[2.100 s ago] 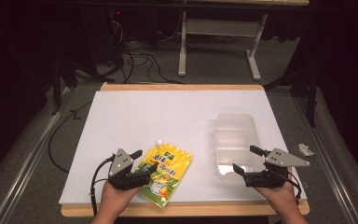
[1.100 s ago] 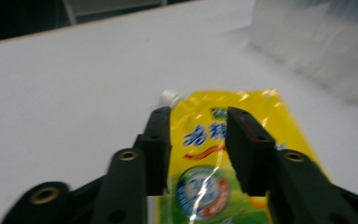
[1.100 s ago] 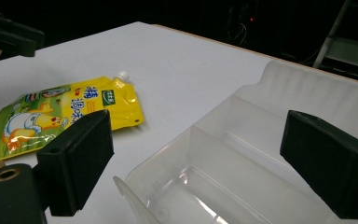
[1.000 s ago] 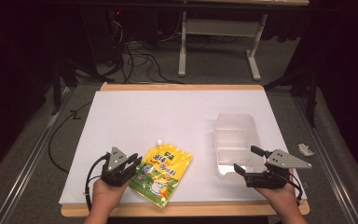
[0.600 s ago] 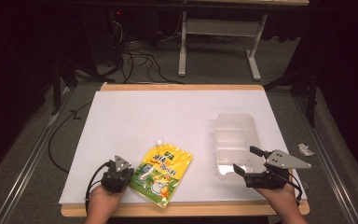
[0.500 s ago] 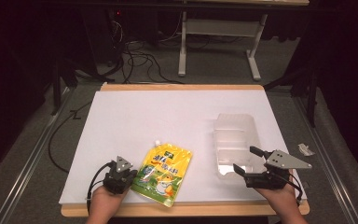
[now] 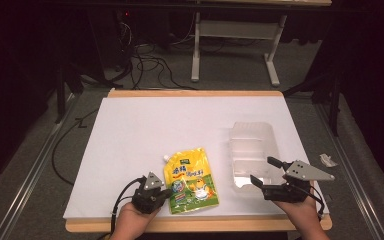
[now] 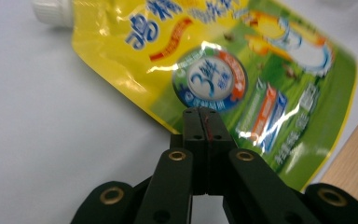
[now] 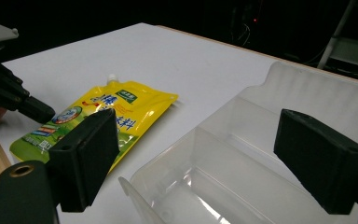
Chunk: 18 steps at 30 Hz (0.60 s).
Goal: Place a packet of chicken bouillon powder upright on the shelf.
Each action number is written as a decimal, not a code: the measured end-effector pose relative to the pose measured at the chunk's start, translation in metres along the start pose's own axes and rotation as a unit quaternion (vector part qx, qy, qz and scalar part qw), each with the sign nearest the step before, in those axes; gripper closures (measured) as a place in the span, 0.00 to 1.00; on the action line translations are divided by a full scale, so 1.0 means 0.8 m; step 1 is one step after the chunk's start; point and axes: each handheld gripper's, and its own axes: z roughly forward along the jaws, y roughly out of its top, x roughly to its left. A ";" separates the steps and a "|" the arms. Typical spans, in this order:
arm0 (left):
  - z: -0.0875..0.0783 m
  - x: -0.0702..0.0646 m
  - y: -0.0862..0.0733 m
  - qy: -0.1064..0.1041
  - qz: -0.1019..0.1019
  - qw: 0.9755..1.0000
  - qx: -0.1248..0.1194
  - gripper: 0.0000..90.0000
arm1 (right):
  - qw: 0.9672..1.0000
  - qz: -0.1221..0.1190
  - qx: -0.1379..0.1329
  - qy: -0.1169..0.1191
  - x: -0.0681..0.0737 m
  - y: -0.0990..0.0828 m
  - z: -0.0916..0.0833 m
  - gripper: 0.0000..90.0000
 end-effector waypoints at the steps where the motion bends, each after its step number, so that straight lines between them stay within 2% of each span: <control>1: -0.002 0.004 0.001 0.005 -0.010 1.000 -0.010 0.98 | 1.000 0.000 -0.001 0.000 0.000 0.000 0.000 0.16; 6: -0.003 0.023 0.007 0.036 -0.042 0.997 -0.046 0.92 | 1.000 0.000 0.000 0.002 -0.002 0.000 0.001 0.16; 8: 0.000 0.032 0.010 0.041 -0.067 0.995 -0.060 0.84 | 1.000 0.000 0.000 0.003 -0.001 0.000 0.001 0.16; 9: 0.001 0.035 0.011 0.042 -0.072 0.994 -0.064 0.82 | 1.000 -0.001 0.000 0.003 -0.001 0.000 0.002 0.16; 11: 0.007 0.044 0.016 0.037 -0.088 0.993 -0.071 0.73 | 1.000 -0.001 0.002 0.002 -0.001 0.000 0.002 0.16; 15: 0.014 0.052 0.023 0.029 -0.103 0.992 -0.073 0.56 | 1.000 -0.001 0.003 0.004 -0.001 0.000 0.004 0.16; 16: 0.020 0.057 0.026 0.017 -0.119 0.990 -0.077 0.53 | 1.000 -0.002 0.003 0.003 -0.001 0.000 0.004 0.16; 18: 0.025 0.062 0.028 0.012 -0.128 0.989 -0.077 0.49 | 1.000 -0.002 0.004 0.003 -0.001 -0.001 0.004 0.16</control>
